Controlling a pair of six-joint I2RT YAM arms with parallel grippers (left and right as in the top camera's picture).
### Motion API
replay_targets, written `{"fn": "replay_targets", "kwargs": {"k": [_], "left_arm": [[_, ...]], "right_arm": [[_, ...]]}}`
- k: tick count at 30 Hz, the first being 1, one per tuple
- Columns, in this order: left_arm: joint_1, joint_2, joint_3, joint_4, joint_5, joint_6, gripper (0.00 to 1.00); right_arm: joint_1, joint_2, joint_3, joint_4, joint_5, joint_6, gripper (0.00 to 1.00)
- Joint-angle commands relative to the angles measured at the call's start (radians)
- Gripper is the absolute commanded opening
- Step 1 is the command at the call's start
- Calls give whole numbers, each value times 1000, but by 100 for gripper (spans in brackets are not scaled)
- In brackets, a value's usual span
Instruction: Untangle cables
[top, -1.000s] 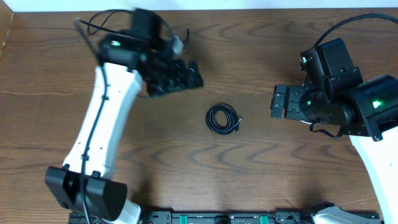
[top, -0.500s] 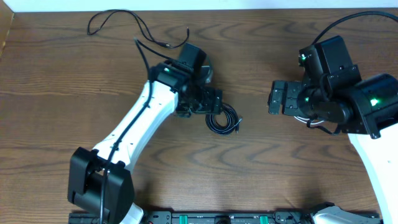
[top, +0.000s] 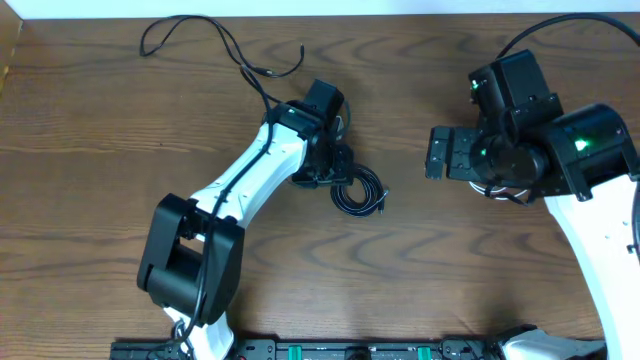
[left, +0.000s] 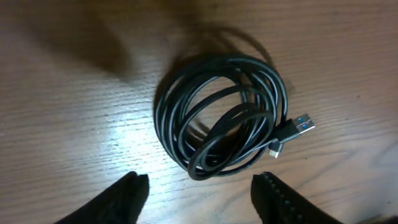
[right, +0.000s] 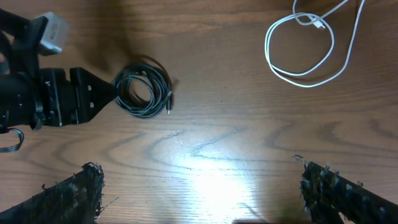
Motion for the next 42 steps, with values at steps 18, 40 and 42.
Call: {"fn": "replay_targets", "kwargs": {"k": [18, 40, 42], "left_arm": [[-24, 48, -18, 20, 0, -9, 49], [-27, 21, -6, 45, 1, -1, 8], [-27, 0, -3, 45, 0, 3, 7]], "right_arm": [[12, 103, -1, 5, -21, 11, 99], [12, 103, -1, 0, -21, 11, 99], [12, 103, -1, -2, -21, 11, 99]]}}
